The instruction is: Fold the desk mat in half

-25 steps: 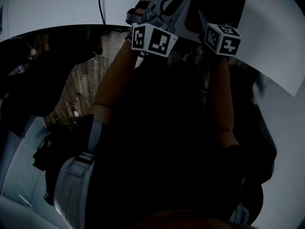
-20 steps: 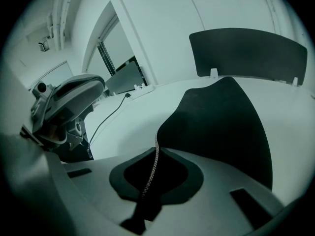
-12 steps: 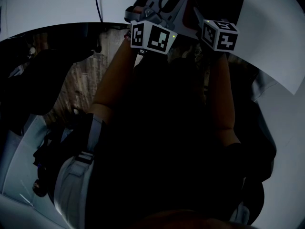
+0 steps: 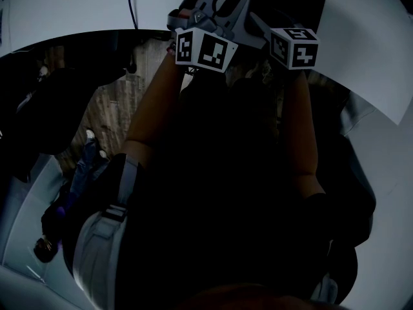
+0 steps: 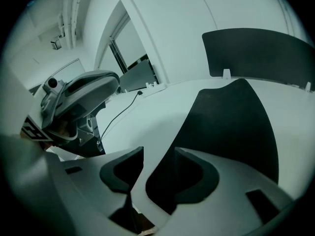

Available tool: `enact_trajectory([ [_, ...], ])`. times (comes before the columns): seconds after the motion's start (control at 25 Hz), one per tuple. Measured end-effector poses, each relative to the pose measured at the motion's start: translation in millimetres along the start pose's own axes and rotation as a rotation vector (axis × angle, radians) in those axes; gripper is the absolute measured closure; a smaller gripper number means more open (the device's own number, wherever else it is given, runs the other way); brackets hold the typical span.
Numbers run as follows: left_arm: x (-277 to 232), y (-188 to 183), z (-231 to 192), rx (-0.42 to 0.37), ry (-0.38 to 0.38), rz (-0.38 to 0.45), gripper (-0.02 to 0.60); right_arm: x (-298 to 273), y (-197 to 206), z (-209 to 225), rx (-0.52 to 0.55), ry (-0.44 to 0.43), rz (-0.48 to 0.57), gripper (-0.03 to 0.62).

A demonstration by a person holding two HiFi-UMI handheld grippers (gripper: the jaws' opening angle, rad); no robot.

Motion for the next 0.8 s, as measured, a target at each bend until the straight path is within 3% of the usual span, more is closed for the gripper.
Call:
enact_trajectory([
  [0.48, 5.5, -39.8, -9.2, -0.051, -0.056, 0.009, 0.569, 35.4, -39.6, -9.2, 0.067, -0.030, 0.118, 0.395],
  [0.8, 2.6, -80.2, -7.2, -0.056, -0.126, -0.007, 0.569, 76.9, -87.2, -17.1, 0.230, -0.186, 0.256, 0.405],
])
Point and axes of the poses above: the fingertips, and each gripper's own axes: x backward along the fingers, z to its right, y out of its underside, the point moved 6 cm from there along x, backward along the fingers, and after that the axes turned 15 degrees about z, right-handed, at the moved point
